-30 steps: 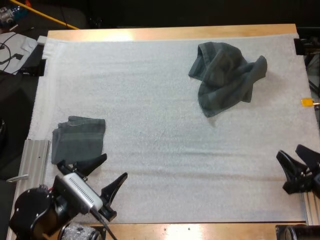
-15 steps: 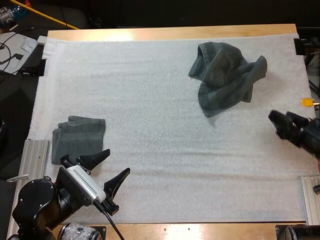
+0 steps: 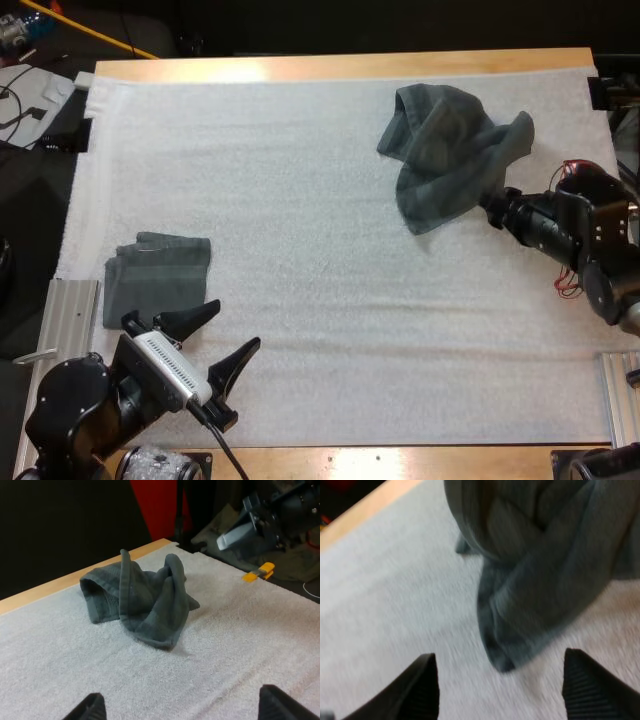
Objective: Pick towel from pile, fold and stack
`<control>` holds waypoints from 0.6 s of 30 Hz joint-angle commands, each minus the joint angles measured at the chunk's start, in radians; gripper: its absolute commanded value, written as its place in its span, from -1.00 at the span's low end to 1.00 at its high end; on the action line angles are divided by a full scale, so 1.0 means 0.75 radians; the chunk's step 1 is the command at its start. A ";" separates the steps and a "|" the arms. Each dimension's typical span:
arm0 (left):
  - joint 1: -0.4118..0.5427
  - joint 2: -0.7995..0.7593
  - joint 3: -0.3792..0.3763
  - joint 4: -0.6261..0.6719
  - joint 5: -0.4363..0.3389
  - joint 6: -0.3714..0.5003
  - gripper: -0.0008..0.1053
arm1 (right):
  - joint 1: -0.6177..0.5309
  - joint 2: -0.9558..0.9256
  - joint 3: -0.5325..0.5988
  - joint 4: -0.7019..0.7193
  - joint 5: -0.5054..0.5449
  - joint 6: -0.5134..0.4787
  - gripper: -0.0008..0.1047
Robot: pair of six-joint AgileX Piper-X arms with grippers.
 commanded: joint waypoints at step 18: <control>-0.008 0.002 -0.007 -0.004 0.009 -0.014 0.16 | -0.002 0.823 -0.359 -0.217 0.127 0.187 0.03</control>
